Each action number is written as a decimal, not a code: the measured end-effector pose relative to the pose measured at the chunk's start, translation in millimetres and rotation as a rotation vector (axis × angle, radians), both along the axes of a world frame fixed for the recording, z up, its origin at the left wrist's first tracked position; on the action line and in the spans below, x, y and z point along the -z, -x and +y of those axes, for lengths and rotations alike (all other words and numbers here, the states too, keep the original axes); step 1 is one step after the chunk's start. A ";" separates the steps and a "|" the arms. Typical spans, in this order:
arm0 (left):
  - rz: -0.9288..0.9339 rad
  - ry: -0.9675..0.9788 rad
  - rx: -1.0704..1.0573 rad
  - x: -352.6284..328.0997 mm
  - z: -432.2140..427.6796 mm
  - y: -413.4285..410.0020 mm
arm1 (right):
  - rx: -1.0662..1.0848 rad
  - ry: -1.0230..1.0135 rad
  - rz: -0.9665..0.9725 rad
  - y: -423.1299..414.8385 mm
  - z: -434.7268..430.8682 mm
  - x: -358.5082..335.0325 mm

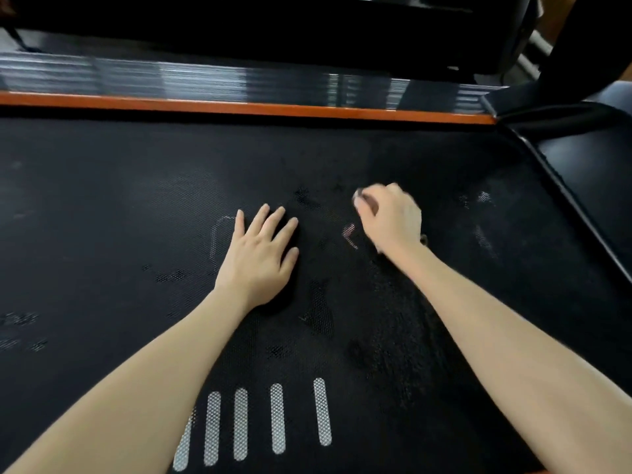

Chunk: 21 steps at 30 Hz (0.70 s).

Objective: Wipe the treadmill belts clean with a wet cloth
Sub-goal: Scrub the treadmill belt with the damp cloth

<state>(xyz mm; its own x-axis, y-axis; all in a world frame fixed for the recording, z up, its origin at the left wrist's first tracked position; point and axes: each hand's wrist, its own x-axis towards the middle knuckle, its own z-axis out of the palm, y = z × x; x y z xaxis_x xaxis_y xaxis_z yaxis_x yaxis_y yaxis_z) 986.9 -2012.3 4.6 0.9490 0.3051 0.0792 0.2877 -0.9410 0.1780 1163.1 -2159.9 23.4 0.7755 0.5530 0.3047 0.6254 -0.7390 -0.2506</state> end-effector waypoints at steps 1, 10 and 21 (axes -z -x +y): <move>-0.002 0.001 -0.001 -0.5 0.5 0.1 | -0.104 -0.008 0.006 24.8 -12.1 -0.2; 0.018 -0.004 0.000 0.2 0.5 -0.1 | -0.451 -0.010 -0.086 57.6 -29.8 -2.8; -0.002 -0.013 -0.001 0.4 -0.2 0.4 | -0.560 -0.086 0.063 109.2 -81.7 -4.6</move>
<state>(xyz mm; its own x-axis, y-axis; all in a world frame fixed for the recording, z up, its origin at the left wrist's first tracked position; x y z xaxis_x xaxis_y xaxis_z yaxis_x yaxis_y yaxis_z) 986.6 -2012.5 4.2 0.9484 0.3054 0.0852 0.2886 -0.9429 0.1664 1053.9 -2241.6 28.1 0.3889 0.8605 0.3291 0.8979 -0.2740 -0.3446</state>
